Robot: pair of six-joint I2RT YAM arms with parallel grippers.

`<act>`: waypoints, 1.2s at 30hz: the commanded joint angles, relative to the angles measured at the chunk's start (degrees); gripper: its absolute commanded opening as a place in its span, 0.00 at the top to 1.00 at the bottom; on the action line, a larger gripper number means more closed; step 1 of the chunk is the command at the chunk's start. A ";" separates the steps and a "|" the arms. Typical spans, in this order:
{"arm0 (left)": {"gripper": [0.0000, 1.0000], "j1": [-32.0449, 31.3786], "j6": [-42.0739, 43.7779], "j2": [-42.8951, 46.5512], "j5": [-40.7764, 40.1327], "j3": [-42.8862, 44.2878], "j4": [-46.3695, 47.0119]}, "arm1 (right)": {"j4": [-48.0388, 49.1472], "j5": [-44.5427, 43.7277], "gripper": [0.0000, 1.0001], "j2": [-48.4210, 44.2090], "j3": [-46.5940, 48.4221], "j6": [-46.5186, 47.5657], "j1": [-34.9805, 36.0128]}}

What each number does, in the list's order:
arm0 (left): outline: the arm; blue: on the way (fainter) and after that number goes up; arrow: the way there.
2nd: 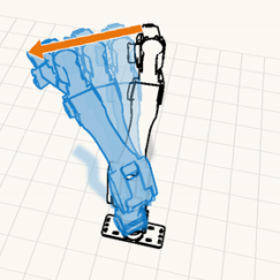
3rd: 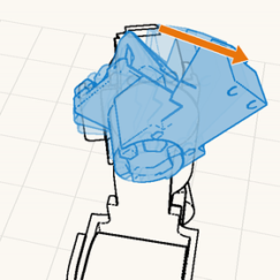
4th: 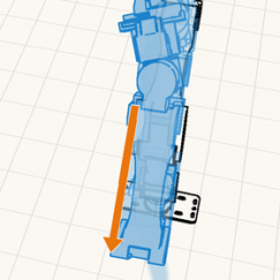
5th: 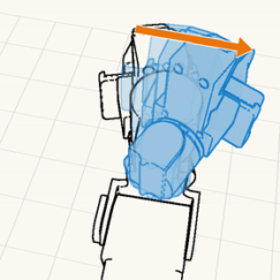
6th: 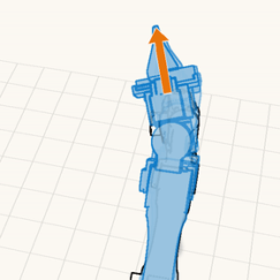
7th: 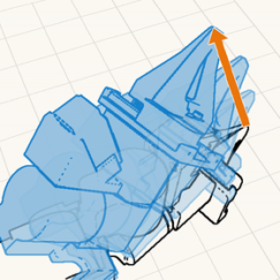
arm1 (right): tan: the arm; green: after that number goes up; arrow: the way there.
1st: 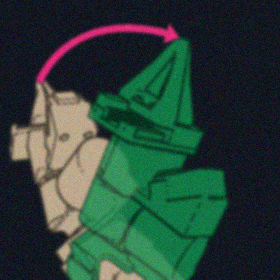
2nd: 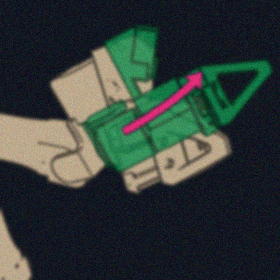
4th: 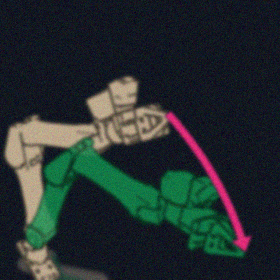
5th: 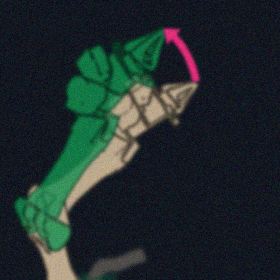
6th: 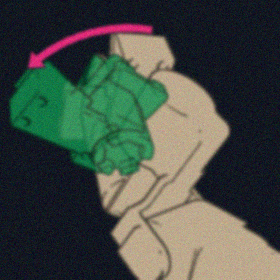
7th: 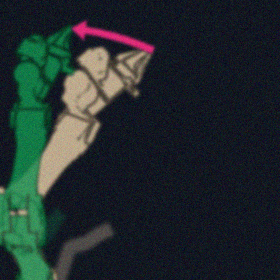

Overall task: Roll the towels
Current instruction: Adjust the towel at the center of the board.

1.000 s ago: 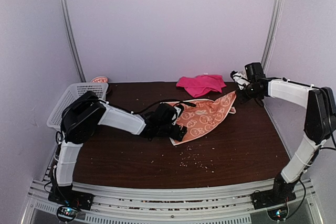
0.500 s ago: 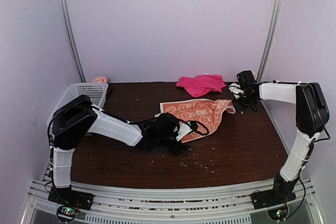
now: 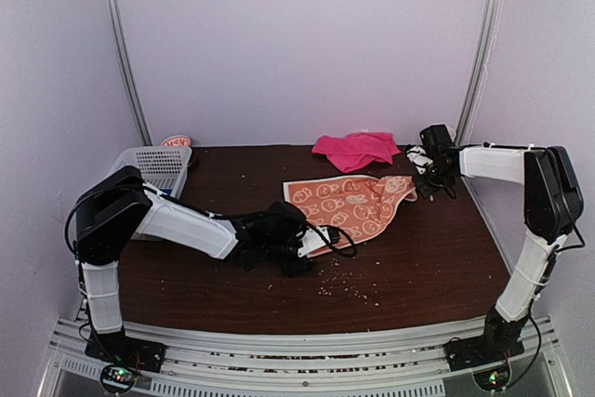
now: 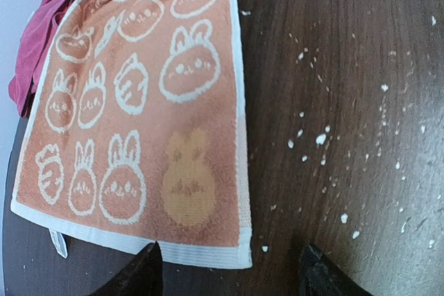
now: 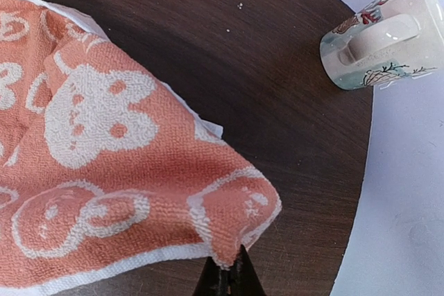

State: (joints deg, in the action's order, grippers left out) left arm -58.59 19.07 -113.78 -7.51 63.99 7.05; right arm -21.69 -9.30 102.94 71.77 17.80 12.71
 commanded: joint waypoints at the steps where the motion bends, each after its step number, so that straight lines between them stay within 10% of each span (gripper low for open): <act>1: 0.32 0.23 4.11 -1.76 -2.40 1.47 -4.04 | -0.10 -1.01 1.00 0.07 1.18 -0.57 -0.57; 12: 0.52 1.15 7.43 -5.31 -2.61 5.18 -7.21 | -0.23 0.48 1.00 -0.05 1.18 -0.50 -0.76; 21: 1.00 1.19 8.06 -7.12 -1.92 6.93 -8.87 | -0.41 1.19 1.00 0.13 1.18 -0.19 -0.84; 36: 1.00 1.37 -6.84 8.89 -10.72 -2.51 -1.04 | -5.42 15.06 1.00 -4.77 0.35 8.37 -0.20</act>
State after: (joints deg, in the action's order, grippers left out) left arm -57.67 18.85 -111.33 -15.29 64.47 2.20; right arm -24.23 0.60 101.49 71.75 21.61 12.14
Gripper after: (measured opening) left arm 0.003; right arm 0.020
